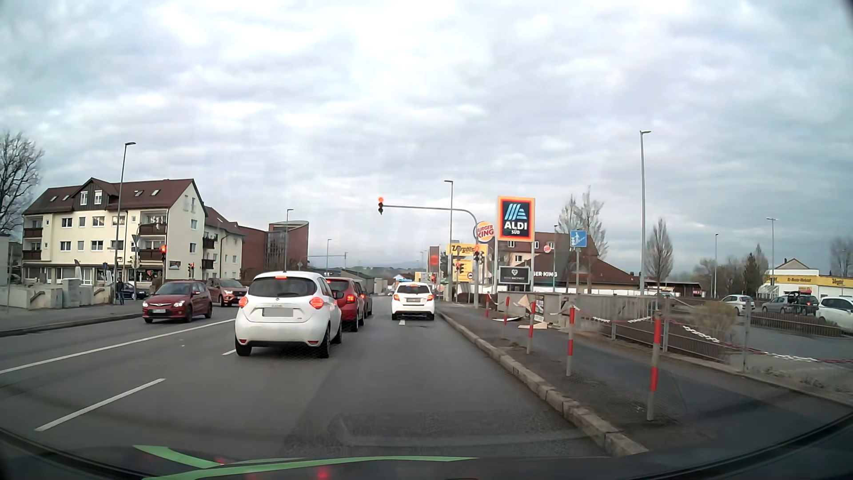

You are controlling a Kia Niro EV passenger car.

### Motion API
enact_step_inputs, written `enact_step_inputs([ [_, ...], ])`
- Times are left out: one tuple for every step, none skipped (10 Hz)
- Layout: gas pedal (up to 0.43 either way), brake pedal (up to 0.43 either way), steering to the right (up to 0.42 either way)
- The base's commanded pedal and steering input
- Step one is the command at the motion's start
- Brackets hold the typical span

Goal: Follow the waypoints while adhering to traffic rules and regulations

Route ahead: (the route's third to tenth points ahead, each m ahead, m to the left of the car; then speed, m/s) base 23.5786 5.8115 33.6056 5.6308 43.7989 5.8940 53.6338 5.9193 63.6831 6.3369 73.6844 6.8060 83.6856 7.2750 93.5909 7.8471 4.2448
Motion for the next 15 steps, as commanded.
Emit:
enact_step_inputs([
  [0.0, 0.159, -0.004],
  [0.0, 0.122, -0.004],
  [0.0, 0.098, -0.004],
  [0.0, 0.079, -0.004],
  [0.0, 0.067, -0.004],
  [0.0, 0.055, -0.004],
  [0.0, 0.043, -0.004],
  [0.0, 0.037, -0.004],
  [0.0, 0.03, -0.005],
  [0.0, 0.018, -0.005],
  [0.0, 0.012, -0.005],
  [0.0, 0.012, -0.005],
  [0.0, 0.006, -0.005],
  [0.0, 0.006, -0.005],
  [0.0, 0.0, -0.005],
])
